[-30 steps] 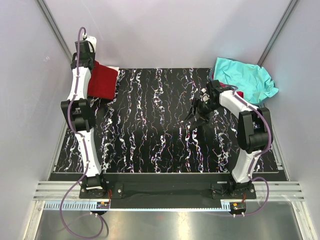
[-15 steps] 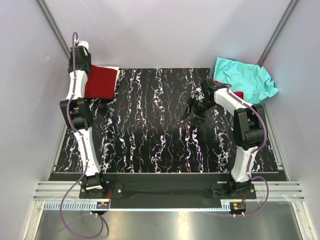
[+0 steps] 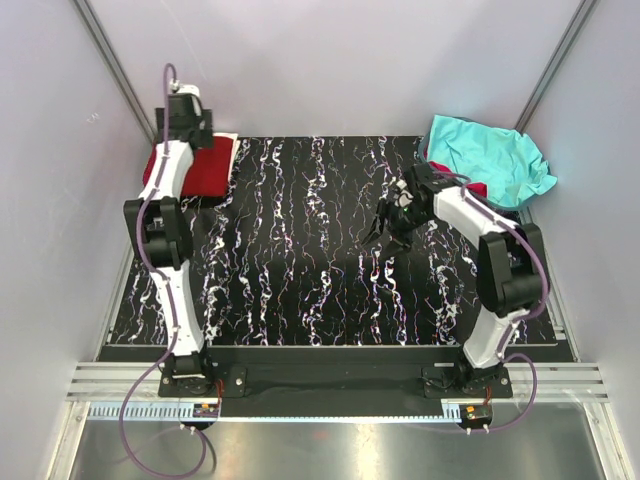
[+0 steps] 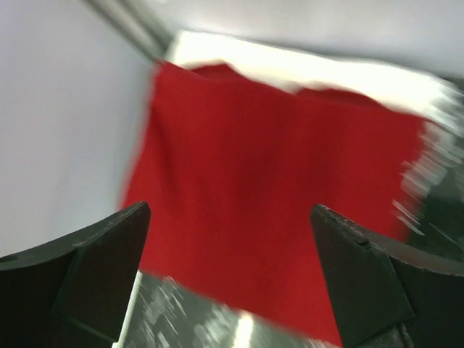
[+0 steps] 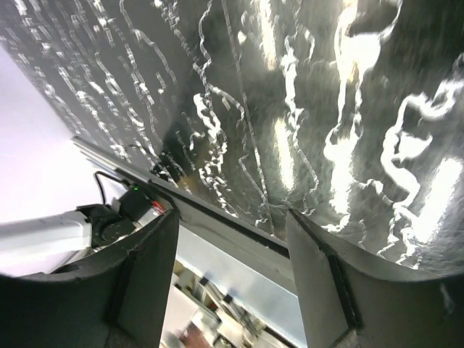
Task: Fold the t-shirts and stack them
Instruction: Reset both grippers
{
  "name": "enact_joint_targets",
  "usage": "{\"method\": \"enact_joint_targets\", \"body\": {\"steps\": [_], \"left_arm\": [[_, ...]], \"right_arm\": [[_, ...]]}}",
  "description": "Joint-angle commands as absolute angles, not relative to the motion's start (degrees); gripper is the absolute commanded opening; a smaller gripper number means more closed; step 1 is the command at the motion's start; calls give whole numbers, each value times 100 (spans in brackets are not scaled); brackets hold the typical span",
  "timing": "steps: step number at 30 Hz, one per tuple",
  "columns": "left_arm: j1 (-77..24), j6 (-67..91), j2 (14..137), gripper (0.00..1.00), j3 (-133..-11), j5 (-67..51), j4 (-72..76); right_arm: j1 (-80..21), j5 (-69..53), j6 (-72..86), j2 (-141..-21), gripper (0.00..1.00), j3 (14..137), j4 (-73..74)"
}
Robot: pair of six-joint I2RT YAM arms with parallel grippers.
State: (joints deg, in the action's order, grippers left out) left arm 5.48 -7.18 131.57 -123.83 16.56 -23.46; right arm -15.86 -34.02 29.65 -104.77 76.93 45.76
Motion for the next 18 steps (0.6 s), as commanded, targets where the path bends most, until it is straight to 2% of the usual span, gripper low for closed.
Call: {"method": "enact_joint_targets", "body": {"steps": [1,7,12,13,14,18], "left_arm": [[-348,189,11543,99,-11177,1539,-2197],[-1570,1667,9539,99,-8775,36,-2399],[-2074,2565,7641,99,-6368,-1746,-1611],[-2100,3036,6863,99,-5467,-1993,-1365],[-2101,3293,6473,99,-4988,-2456,-832],[-2109,4550,4329,99,-2617,-3023,183]], "right_arm": [[-1617,-3516,3322,-9678,68,7087,4079],[-1608,-3366,3735,-8457,70,5583,3236],[-1565,-3410,4428,-7209,72,4309,2129],[-1564,-3401,4691,-7016,76,3880,1962],[-1564,-3393,4833,-6613,97,3658,1621],[-1564,-3428,5667,-5601,100,2228,617]]}}
